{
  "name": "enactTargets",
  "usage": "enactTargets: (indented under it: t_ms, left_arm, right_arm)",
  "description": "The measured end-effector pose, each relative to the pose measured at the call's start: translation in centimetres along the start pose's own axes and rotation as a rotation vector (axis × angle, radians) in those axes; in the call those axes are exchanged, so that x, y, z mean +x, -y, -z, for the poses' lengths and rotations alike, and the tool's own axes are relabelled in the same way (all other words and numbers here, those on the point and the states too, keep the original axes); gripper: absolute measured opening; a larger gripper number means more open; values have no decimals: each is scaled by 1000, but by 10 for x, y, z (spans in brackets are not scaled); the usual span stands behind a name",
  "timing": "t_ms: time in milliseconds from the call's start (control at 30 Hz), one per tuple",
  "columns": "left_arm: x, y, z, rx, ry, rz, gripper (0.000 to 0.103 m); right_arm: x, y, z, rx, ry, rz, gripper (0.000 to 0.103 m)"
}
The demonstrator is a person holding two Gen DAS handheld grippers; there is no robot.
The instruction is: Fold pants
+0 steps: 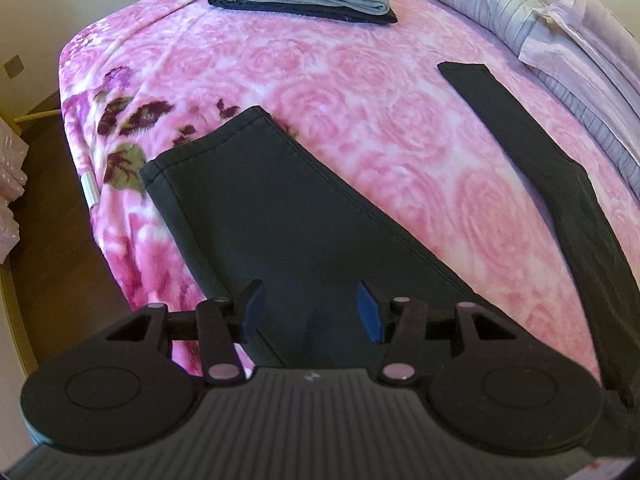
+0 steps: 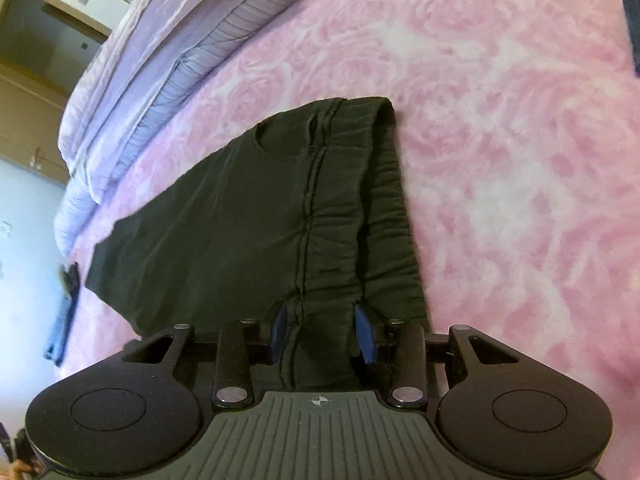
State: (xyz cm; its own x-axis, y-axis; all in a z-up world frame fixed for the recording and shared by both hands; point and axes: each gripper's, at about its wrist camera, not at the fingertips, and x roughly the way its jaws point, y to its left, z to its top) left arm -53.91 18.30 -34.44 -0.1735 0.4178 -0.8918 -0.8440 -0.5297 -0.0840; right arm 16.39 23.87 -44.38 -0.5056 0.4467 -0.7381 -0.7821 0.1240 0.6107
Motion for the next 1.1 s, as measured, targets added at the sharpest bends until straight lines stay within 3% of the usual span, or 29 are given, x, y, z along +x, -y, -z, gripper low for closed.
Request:
enactTargets:
  t_ms: [67, 100, 133, 267, 333, 400, 533, 633, 700, 833, 967, 1000, 1033, 1100]
  left_arm:
    - [-1, 3, 2, -1, -4, 2, 46]
    - [-1, 5, 3, 3, -6, 4, 46]
    - [-2, 8, 5, 10, -7, 4, 46]
    - [-4, 17, 9, 26, -9, 8, 47]
    - [-3, 21, 11, 30, -10, 3, 46]
    - [-2, 24, 11, 32, -10, 1, 46]
    - [-4, 31, 11, 51, -5, 9, 47]
    - [-6, 33, 11, 55, 2, 7, 47]
    - [-5, 34, 10, 51, 0, 2, 47]
    - [-3, 36, 11, 50, -3, 0, 47]
    - [-4, 37, 13, 56, -5, 0, 47]
    - [-4, 37, 14, 52, -4, -3, 47]
    - [-4, 37, 14, 48, -5, -6, 47]
    - [-5, 35, 14, 40, -5, -9, 47]
  right_arm:
    - [-2, 8, -2, 48, 4, -31, 20]
    - [-3, 13, -2, 69, 7, -29, 6]
    - [-5, 19, -1, 83, 10, -30, 5]
    - [-11, 27, -1, 111, 18, -57, 8]
    - [-9, 23, -8, 88, 10, -59, 24]
    - [-3, 16, -14, 25, -14, -64, 29]
    - [-6, 9, -19, -46, -40, -52, 29]
    - [-20, 7, -16, -83, 51, -40, 29]
    - [-24, 14, -21, -32, 86, -64, 29]
    - [-1, 18, -30, -26, 16, -60, 29]
    - [10, 26, -32, 71, 45, -115, 29]
    - [11, 29, -33, 103, 49, -130, 27]
    - [11, 29, -33, 102, 55, -128, 2]
    - [7, 21, -33, 40, 71, -75, 0]
